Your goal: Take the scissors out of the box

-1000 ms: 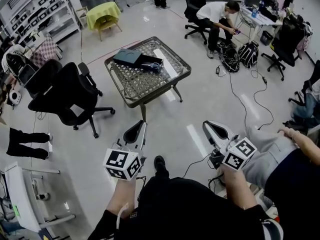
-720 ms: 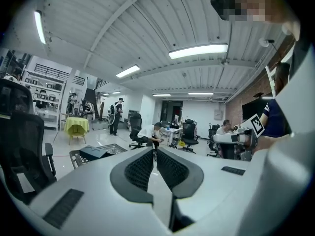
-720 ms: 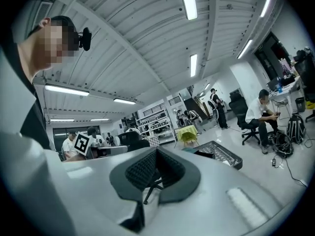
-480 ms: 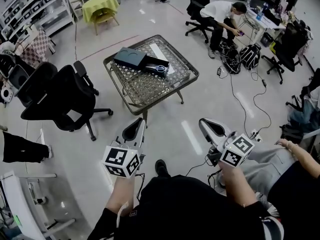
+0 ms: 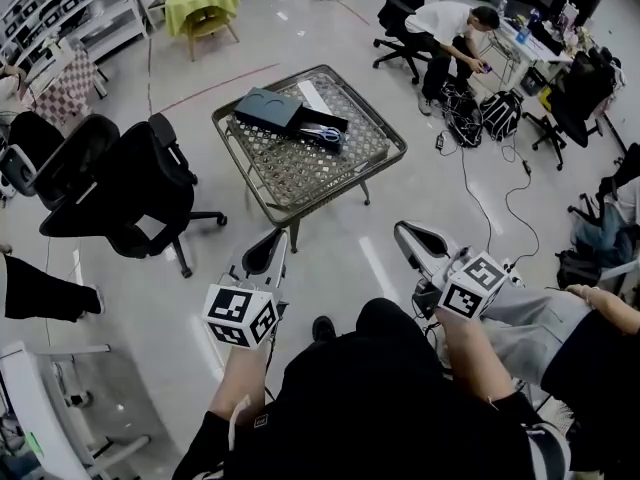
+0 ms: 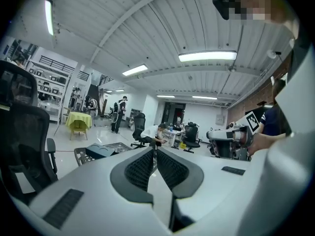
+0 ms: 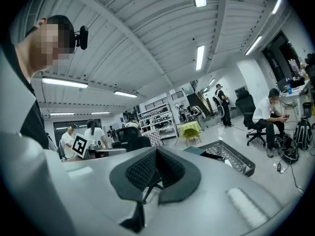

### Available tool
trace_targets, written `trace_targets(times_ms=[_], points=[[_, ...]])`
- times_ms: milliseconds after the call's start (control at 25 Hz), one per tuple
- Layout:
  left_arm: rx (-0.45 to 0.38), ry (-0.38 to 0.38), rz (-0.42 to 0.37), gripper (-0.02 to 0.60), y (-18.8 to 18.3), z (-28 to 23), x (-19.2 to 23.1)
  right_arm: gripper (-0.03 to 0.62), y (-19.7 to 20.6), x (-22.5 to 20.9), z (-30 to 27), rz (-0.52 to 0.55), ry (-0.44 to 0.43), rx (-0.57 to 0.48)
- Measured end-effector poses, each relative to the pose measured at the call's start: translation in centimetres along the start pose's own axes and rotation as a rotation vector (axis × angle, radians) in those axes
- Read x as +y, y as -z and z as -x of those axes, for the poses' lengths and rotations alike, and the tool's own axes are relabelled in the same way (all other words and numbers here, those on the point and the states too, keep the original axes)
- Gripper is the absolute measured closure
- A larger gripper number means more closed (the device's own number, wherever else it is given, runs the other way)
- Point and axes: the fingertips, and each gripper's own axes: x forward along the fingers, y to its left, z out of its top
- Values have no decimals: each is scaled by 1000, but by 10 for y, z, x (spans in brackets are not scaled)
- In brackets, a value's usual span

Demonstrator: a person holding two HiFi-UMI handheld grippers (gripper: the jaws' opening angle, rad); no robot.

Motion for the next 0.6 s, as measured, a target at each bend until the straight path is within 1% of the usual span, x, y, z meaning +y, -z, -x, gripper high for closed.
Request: trace_targets(times_ms=[280,400,600], points=[[31,-15,3,552,10,-2,16,583,8,-2,-29,-20,-41,11],[43,-27,2,552,10,-8,25,583,13,-8,-42,-36,-60,24],[76,-41,-3,552,11,-21,35,583,10,-22,-62,-45,-86,30]])
